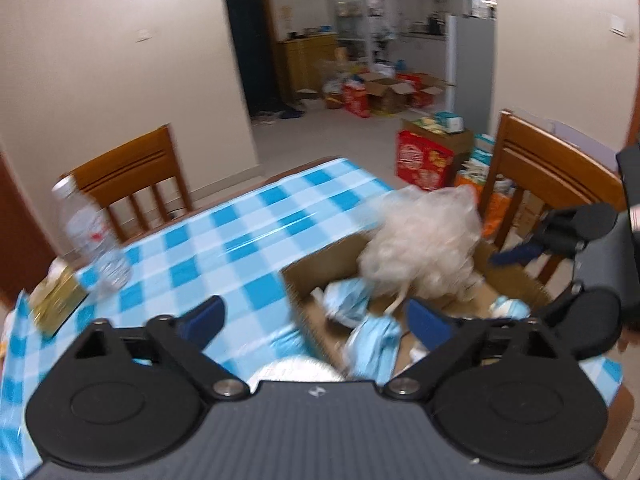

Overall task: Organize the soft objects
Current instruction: 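Open the left gripper to drop the bath puff into the box, then move both grippers back over the table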

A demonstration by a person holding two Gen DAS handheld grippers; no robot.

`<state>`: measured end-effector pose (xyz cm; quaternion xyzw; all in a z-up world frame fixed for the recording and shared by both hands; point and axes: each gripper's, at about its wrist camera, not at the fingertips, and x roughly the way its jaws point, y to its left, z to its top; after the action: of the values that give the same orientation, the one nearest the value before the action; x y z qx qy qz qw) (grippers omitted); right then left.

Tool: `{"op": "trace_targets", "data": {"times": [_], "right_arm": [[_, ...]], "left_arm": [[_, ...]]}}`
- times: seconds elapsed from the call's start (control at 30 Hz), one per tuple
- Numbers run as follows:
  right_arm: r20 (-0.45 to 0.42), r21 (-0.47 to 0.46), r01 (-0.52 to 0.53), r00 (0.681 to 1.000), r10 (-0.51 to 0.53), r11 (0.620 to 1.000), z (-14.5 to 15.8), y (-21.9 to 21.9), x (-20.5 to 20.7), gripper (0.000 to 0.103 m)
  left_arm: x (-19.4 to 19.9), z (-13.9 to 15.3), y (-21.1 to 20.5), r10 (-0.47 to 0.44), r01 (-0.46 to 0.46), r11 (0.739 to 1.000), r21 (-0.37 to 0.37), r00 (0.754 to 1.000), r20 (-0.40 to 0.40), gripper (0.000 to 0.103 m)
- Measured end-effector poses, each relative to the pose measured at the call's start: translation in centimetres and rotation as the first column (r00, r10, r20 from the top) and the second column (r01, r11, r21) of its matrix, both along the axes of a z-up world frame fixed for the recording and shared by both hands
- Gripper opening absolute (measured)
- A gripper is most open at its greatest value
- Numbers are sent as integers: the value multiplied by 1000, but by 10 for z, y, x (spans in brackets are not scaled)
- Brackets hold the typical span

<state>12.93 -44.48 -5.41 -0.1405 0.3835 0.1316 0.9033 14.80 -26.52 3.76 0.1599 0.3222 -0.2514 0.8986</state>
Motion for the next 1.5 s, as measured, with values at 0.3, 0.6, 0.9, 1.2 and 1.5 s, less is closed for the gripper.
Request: {"op": "trace_targets", "data": {"times": [0.3, 0.6, 0.9, 1.2, 1.5], "right_arm": [[-29, 37, 62, 998, -61, 997, 2, 12, -15, 98], [-52, 106, 114, 993, -109, 988, 11, 45, -41, 102], [-56, 159, 81, 996, -73, 984, 18, 103, -58, 102], [-52, 173, 91, 995, -83, 981, 22, 176, -59, 102], [-63, 182, 117, 992, -107, 976, 19, 242, -50, 102]], "left_arm": [[-39, -24, 48, 123, -123, 992, -21, 992, -26, 100], [-55, -43, 84, 176, -178, 984, -26, 981, -78, 99], [-61, -49, 123, 168, -173, 984, -34, 977, -129, 100], [-60, -51, 183, 135, -144, 988, -48, 979, -153, 100], [-48, -56, 248, 134, -141, 989, -35, 979, -150, 100]]}}
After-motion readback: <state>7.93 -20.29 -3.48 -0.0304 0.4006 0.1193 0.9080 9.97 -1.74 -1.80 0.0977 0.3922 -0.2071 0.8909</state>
